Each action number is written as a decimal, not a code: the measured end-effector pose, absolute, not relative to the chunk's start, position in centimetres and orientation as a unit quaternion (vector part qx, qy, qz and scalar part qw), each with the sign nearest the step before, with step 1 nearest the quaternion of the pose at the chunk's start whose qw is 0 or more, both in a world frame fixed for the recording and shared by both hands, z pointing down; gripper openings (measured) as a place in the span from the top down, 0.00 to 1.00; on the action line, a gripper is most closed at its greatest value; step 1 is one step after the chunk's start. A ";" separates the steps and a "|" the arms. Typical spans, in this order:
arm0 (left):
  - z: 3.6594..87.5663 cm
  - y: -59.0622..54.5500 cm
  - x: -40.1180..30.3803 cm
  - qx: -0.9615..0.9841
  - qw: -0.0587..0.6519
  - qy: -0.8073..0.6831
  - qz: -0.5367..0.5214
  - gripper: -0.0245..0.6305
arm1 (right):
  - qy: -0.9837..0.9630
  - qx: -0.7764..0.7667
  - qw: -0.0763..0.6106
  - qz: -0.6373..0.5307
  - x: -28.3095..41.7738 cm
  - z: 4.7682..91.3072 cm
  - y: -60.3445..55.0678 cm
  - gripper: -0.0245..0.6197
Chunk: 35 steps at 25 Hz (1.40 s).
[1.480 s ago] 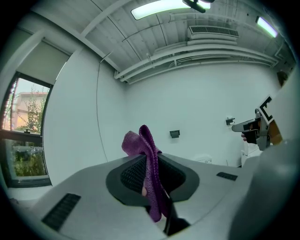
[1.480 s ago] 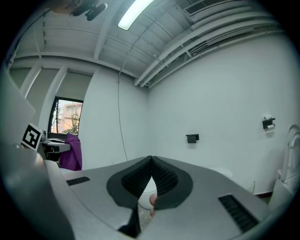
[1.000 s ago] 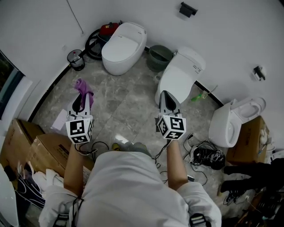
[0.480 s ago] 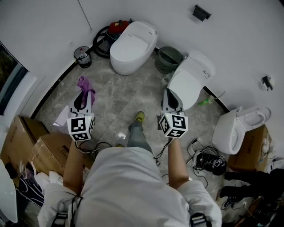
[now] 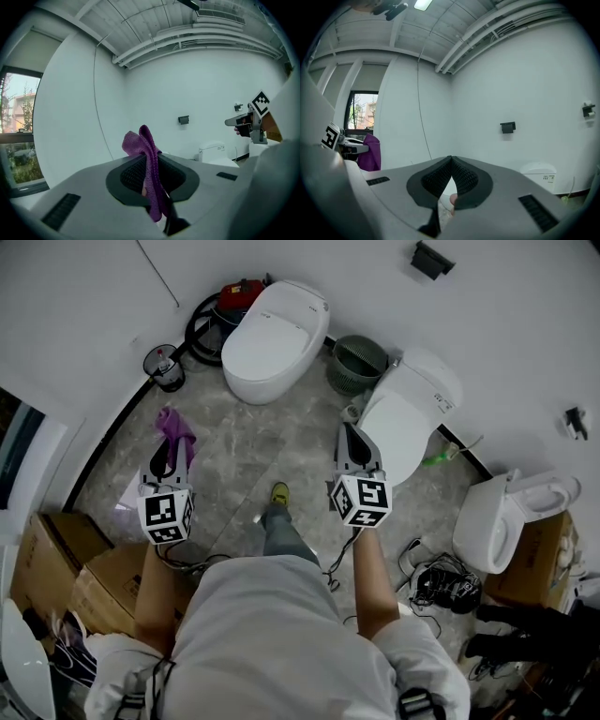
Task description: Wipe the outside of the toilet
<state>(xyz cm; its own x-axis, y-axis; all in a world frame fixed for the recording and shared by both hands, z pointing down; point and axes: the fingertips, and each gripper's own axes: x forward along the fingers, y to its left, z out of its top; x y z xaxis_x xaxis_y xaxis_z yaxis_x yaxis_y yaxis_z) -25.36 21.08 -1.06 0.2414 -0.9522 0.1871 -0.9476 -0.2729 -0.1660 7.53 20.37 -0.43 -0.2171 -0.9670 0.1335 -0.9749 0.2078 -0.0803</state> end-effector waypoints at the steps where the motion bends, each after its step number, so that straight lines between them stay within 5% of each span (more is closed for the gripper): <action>1: -0.8 19.6 -25.1 -0.786 0.007 0.605 -0.128 0.86 | -0.777 0.625 0.029 0.075 7.9 -0.2 18.7 0.95; 16: 1.8 0.9 -19.9 -0.765 -0.022 0.622 -0.163 0.86 | -0.799 0.594 0.032 0.089 13.0 2.7 -2.5 0.95; 35: 9.7 -9.8 -24.9 -0.753 -0.053 0.626 -0.194 0.86 | -0.806 0.580 0.074 0.085 9.7 8.8 -13.2 0.95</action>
<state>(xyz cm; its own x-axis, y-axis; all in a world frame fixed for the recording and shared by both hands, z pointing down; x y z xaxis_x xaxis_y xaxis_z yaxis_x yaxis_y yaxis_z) -24.95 -9.80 9.74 0.1403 -0.9226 0.3593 -0.9639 -0.2102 -0.1635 9.75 -13.16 8.82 -0.3153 -0.9235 0.2186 -0.9488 0.3118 -0.0511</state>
